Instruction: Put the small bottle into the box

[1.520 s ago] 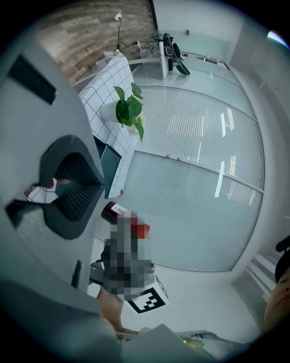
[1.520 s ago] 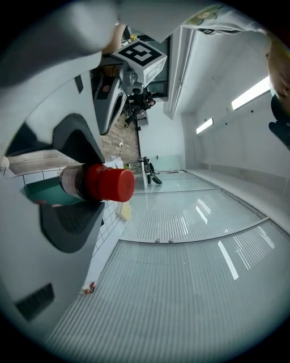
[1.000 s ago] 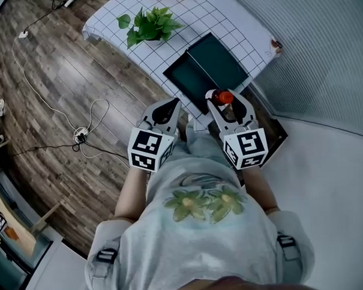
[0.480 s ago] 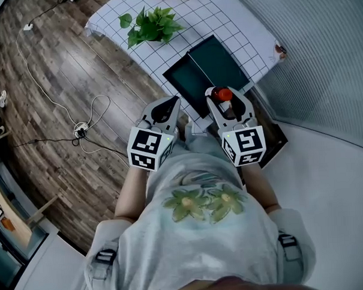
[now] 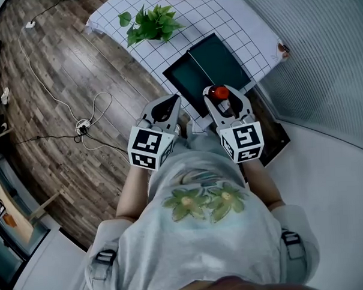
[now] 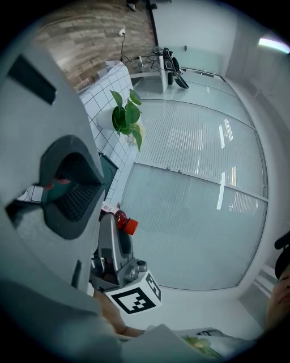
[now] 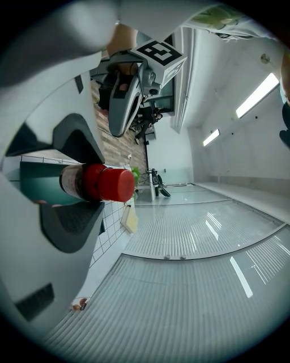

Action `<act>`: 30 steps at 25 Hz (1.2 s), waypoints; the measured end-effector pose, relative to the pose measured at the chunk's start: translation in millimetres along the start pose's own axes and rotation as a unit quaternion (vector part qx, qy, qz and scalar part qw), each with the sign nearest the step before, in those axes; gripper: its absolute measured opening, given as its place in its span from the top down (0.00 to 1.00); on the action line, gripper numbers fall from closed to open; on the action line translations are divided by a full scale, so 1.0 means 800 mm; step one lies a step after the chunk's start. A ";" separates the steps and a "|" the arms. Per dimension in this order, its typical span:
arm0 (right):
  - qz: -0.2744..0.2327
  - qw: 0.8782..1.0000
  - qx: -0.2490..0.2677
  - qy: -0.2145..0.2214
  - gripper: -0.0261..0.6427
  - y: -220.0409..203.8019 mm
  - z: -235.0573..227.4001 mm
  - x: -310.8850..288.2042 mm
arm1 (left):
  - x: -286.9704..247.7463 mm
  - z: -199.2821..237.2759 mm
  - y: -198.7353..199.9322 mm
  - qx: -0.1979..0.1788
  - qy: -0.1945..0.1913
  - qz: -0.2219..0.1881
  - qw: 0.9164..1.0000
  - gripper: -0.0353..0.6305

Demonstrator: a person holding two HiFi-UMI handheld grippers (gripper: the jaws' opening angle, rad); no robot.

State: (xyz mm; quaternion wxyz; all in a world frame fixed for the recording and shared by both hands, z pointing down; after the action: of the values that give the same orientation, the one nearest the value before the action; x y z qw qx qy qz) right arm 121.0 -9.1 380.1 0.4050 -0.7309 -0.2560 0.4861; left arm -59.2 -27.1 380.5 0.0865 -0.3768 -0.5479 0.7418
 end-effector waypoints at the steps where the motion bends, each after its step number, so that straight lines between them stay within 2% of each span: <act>1: 0.002 1.000 0.001 0.002 0.65 -0.001 0.000 -0.001 | 0.000 0.000 -0.001 0.001 0.001 0.000 1.000 0.94; 17: 0.027 0.999 0.011 0.018 0.65 -0.012 -0.007 -0.030 | -0.003 0.007 -0.017 0.025 0.014 0.013 1.000 0.94; 30: 0.036 0.999 0.013 0.015 0.65 -0.020 -0.018 -0.049 | -0.012 0.009 -0.025 0.027 0.014 0.021 0.999 0.94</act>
State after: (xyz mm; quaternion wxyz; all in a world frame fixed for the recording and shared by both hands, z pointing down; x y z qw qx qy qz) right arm 119.1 -35.3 416.4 0.4006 -0.7412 -0.2174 0.4928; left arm -62.5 -30.0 403.4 0.0888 -0.3956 -0.5189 0.7526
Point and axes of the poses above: the fingertips, and each gripper's own axes: x backward along the fingers, z to its left, y out of its top, the point moved 8 cm from there along x, backward along the fingers, and after that the axes turned 10 degrees about -x, right-handed, at the moved point
